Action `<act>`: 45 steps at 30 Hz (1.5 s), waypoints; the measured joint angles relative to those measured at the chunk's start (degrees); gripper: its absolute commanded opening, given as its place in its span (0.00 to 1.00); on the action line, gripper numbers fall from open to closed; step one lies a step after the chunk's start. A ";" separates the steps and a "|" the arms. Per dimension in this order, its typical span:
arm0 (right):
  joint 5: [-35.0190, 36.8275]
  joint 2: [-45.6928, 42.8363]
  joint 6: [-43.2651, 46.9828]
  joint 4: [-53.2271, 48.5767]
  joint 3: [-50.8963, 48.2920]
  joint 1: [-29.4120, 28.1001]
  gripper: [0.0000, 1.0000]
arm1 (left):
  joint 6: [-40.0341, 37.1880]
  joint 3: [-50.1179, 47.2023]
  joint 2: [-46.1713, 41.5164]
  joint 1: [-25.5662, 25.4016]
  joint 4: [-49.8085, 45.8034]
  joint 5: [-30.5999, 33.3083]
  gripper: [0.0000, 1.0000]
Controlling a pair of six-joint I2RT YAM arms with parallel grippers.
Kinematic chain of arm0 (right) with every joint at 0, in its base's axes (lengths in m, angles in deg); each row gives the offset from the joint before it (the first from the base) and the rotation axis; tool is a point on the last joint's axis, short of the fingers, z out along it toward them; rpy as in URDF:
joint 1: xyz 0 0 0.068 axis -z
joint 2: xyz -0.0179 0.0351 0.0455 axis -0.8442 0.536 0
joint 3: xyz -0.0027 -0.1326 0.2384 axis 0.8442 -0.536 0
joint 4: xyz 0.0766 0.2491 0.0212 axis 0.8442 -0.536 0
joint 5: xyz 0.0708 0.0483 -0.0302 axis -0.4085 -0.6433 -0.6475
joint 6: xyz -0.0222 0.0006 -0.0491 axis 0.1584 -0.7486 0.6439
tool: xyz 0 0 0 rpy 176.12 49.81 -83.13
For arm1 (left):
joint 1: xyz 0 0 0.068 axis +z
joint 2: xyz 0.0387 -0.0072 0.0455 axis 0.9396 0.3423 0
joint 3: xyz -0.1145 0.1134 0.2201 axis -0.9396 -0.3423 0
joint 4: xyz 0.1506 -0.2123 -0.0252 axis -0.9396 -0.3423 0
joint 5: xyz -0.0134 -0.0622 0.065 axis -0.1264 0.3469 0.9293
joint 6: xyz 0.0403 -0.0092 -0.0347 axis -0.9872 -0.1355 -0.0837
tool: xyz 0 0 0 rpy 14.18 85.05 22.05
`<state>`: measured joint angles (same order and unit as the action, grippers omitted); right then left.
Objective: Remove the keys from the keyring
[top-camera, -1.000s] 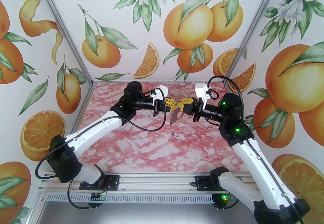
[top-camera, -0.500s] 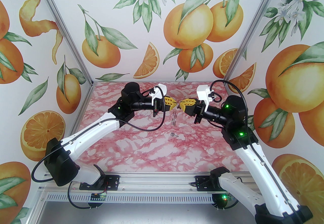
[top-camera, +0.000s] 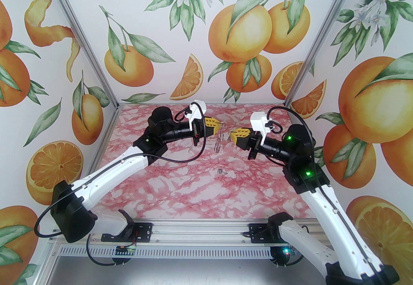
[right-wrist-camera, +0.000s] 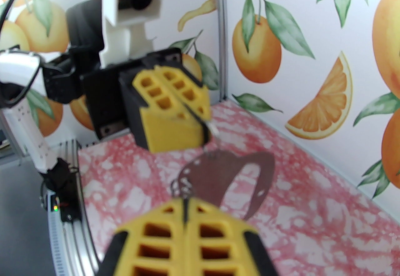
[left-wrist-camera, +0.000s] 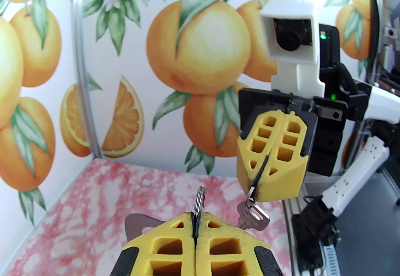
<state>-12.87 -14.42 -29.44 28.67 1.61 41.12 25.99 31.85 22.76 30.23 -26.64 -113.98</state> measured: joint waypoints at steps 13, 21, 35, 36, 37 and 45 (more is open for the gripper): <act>14.88 -0.46 -19.37 11.02 -19.63 -4.28 0.00 | 10.14 -11.85 -6.25 4.20 -4.00 20.52 0.00; 32.65 13.07 -26.80 15.39 -22.51 -13.64 0.00 | 18.88 -16.48 0.74 8.26 -1.03 26.25 0.00; 43.04 37.97 -37.55 19.65 -13.92 -13.90 0.00 | 21.55 -8.76 20.94 10.25 12.09 24.59 0.00; 43.30 39.21 -38.12 19.67 -13.68 -13.90 0.00 | 21.57 -8.68 22.08 10.56 12.44 24.22 0.00; 43.39 40.50 -38.69 19.65 -13.22 -13.90 0.00 | 21.57 -8.57 23.10 10.88 12.76 23.82 0.00; 44.02 47.17 -41.66 19.74 -9.42 -13.90 0.00 | 22.05 -7.89 28.00 13.16 14.32 20.41 0.00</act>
<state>31.15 32.75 -71.10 48.40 -7.81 27.22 48.04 23.96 50.76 43.39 -12.32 -93.57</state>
